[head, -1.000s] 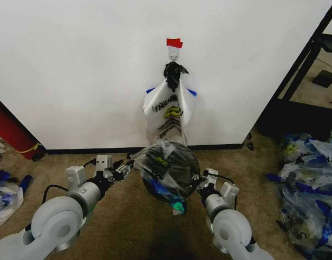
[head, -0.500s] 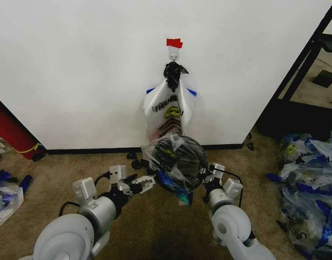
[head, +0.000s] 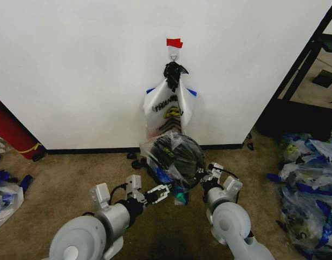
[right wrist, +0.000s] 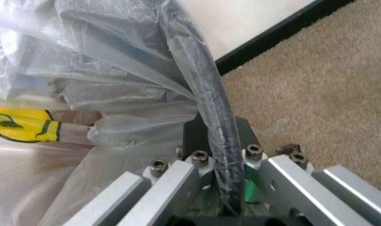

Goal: Pick up the garbage bag from the wall and place it over the trash bin.

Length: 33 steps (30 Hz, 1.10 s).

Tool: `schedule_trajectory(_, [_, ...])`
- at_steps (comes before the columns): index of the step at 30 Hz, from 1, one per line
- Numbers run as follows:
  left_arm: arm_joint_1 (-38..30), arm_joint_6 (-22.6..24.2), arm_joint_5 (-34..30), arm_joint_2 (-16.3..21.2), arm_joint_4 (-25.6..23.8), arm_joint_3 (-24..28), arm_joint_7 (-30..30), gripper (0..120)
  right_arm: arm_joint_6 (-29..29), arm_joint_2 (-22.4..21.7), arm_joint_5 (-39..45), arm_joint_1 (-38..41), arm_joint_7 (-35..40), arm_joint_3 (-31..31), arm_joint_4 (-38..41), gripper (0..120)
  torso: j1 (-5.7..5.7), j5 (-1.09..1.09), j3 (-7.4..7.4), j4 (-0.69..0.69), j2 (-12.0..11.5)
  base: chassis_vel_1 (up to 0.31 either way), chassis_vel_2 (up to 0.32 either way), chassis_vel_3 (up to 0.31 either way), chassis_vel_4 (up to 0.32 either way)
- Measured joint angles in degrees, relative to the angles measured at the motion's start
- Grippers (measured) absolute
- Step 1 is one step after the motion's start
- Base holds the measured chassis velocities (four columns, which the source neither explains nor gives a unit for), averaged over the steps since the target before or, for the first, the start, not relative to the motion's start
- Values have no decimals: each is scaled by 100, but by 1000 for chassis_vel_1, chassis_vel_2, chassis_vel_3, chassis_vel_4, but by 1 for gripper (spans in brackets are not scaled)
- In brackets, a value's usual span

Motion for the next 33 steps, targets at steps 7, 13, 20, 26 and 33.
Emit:
schedule_trajectory(7, [36, -5, 16, 47, -82, -44, -40, 75, -24, 15, -85, -6, 11, -58, -42, 0, 0, 0, 0, 0, 0, 0, 0, 0, 0])
schedule_trajectory(13, [17, -5, 19, 60, -77, -45, -61, 73, -25, 114, -156, 56, 35, -153, -81, 0, 0, 0, 0, 1, 0, 0, 0, 0, 0])
schedule_trajectory(20, [-125, -16, 80, -35, 116, 166, -140, 73, -25, 150, -235, 45, 37, -204, -80, 0, 0, -1, 0, 0, 0, 0, 0, 0, 0])
schedule_trajectory(26, [-260, -72, 118, -81, 246, 272, -195, 59, -20, 161, -251, 43, 30, -217, -84, 0, 0, 0, 0, 0, 0, 0, 0, 0, 0])
schedule_trajectory(33, [-310, -161, 165, -68, 349, 324, -228, 34, -6, 163, -253, 32, 19, -221, -75, 0, 0, 0, 0, 0, 0, 0, 0, 0, 0])
